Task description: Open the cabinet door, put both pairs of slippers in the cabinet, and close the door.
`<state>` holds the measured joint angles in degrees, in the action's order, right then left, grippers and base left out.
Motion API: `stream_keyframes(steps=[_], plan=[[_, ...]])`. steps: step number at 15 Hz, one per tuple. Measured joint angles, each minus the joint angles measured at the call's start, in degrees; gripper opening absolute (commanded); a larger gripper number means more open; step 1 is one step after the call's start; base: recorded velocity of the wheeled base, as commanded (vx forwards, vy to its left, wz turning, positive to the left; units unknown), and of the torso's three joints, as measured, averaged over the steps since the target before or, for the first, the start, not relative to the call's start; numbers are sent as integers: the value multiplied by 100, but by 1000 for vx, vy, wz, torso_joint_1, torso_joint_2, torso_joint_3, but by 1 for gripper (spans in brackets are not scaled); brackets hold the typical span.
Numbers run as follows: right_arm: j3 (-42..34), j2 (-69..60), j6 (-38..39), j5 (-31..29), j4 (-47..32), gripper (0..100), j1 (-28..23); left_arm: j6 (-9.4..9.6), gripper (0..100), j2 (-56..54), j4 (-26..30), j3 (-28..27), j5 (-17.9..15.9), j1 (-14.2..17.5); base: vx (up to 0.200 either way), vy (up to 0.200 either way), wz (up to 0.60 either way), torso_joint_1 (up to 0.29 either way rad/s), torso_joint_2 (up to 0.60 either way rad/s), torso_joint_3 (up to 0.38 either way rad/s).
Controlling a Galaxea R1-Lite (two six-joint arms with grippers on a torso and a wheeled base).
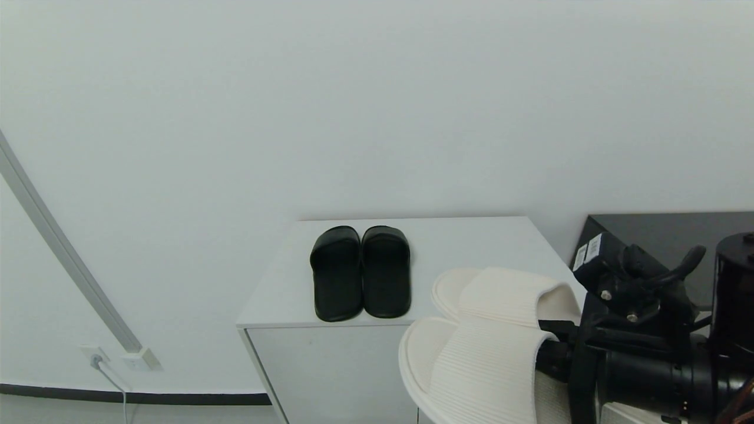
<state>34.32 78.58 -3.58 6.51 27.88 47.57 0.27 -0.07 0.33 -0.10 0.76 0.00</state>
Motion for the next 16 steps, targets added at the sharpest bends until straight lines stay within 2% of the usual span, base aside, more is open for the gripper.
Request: stream_keyframes(steps=[6, 16], plan=[[-111, 11, 0, 104, -32, 0, 30, 0, 0, 0, 0, 0, 0, 0, -200, 0, 0, 2, -2, 4], [-325, 24, -51, 106, 6, 0, 30, 0, 0, 0, 0, 0, 0, 0, 0, 0, 0, 0, 0, 0]])
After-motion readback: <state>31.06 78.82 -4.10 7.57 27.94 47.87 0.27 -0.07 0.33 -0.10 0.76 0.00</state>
